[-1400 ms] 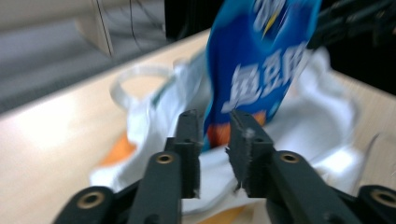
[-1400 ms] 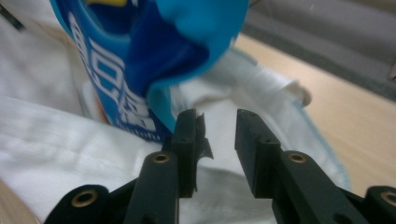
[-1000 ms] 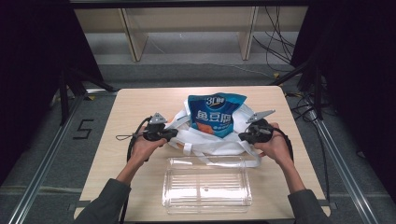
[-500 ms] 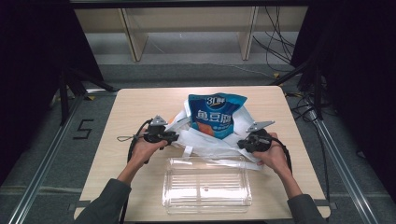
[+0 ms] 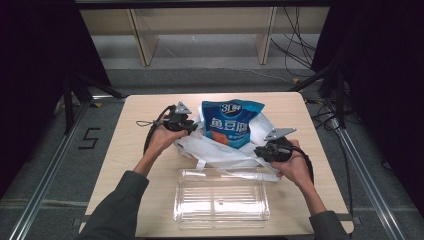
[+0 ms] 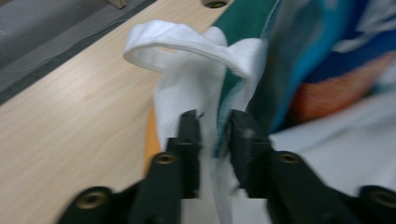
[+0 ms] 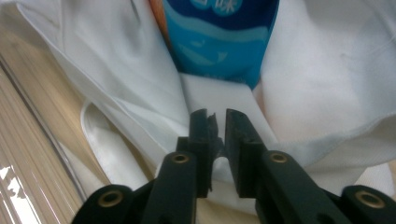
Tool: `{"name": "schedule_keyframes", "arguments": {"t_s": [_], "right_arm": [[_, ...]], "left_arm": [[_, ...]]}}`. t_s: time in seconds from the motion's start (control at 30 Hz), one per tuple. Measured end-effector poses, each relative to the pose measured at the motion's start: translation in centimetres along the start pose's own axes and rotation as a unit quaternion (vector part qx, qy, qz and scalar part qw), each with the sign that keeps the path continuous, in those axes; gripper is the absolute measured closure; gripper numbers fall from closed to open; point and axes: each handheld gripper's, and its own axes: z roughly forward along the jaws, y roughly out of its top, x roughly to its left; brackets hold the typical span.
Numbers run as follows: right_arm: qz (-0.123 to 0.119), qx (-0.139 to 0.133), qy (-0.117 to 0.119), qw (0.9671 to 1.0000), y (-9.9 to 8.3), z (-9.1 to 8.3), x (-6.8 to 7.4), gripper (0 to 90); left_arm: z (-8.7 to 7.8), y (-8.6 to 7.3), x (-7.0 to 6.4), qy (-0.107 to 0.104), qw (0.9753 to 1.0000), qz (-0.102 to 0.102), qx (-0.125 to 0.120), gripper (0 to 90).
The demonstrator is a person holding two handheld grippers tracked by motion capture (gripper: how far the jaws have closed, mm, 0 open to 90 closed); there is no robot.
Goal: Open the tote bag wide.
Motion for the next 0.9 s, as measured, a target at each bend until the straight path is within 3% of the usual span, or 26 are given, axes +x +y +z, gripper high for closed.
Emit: {"name": "schedule_keyframes", "arguments": {"t_s": [0.03, 0.07, 0.1, 0.13, 0.17, 0.23, 0.33, 0.37, 0.4, 0.43, 0.47, 0.5, 0.6, 0.7, 0.73, 0.77, 0.8, 0.83, 0.9], "right_arm": [[0.003, -0.013, -0.004, 0.9999, -0.3, 0.4, 0.1, 85.8], [0.007, 0.02, 0.004, 0.9998, -0.4, 0.3, 0.2, 87.6], [0.016, 0.007, -0.001, 0.9998, -0.7, 0.7, 0.5, 88.7], [0.011, 0.023, 0.004, 0.9997, -0.8, 0.7, 0.3, 90.0], [0.005, 0.019, 0.002, 0.9998, -1.0, 0.8, 0.2, 90.0], [0.013, 0.024, 0.007, 0.9996, -1.0, 0.8, 0.5, 90.0], [0.006, 0.039, 0.009, 0.9992, -1.2, 0.8, 0.3, 90.0], [0.013, 0.023, 0.005, 0.9996, -1.4, 1.3, 0.3, 90.0], [0.008, 0.044, 0.009, 0.9989, -1.5, 1.2, 0.1, 90.0], [0.012, 0.039, 0.007, 0.9991, -1.8, 1.6, 0.1, 90.0], [0.009, 0.045, 0.011, 0.9989, -1.9, 1.8, -0.1, 90.0], [0.02, 0.033, 0.011, 0.9992, -2.1, 2.2, -0.1, 90.0], [0.017, 0.045, 0.015, 0.9987, -2.0, 2.1, -0.3, 90.0], [0.029, -0.003, 0.015, 0.9994, -1.2, 0.6, -0.6, 83.9], [0.035, -0.028, 0.007, 0.999, -0.6, -0.2, -0.7, 82.5], [0.01, -0.043, -0.011, 0.999, 0.0, -1.2, -1.3, 82.1], [0.016, -0.059, -0.019, 0.998, 0.6, -2.1, -1.4, 81.9], [0.031, -0.081, -0.033, 0.9957, 1.1, -2.9, -1.6, 82.6], [0.022, -0.107, -0.074, 0.9912, 2.1, -4.1, -2.5, 84.4]], "left_arm": [[0.3, 0.5, 0.7, 0.012, 0.9998, -0.011, -0.008, 85.8], [0.4, 0.7, 1.1, 0.021, 0.9996, -0.017, -0.01, 87.0], [0.8, 1.0, 1.8, 0.023, 0.9989, -0.036, -0.017, 87.1], [1.1, 1.0, 2.3, 0.018, 0.9985, -0.047, -0.019, 87.3], [1.5, 1.1, 2.8, 0.015, 0.9977, -0.064, -0.019, 87.3], [2.4, 0.9, 3.6, 0.015, 0.9969, -0.077, -0.005, 87.4], [4.3, -0.5, 3.9, 0.002, 0.9938, -0.111, 0.01, 86.9], [4.9, -1.2, 4.0, -0.001, 0.9927, -0.12, 0.014, 86.6], [5.5, -1.8, 4.0, -0.004, 0.9916, -0.128, 0.019, 86.5], [6.1, -2.3, 3.9, -0.011, 0.9907, -0.133, 0.025, 86.5], [6.5, -2.8, 3.6, -0.013, 0.9906, -0.134, 0.028, 86.4], [6.7, -3.2, 3.6, -0.016, 0.9914, -0.124, 0.037, 86.2], [6.3, -3.3, 3.7, -0.018, 0.9921, -0.119, 0.034, 85.5], [5.4, -2.8, 3.3, -0.016, 0.9934, -0.113, 0.015, 80.1], [5.1, -2.5, 3.1, -0.015, 0.9933, -0.115, 0.002, 76.7], [4.6, -2.2, 3.0, -0.012, 0.9948, -0.101, -0.003, 75.2], [4.1, -1.9, 2.9, -0.013, 0.9958, -0.09, -0.008, 72.8], [3.6, -1.6, 2.8, -0.011, 0.9962, -0.085, -0.015, 70.3], [2.6, -1.2, 2.6, -0.01, 0.9956, -0.087, -0.034, 68.6]]}}
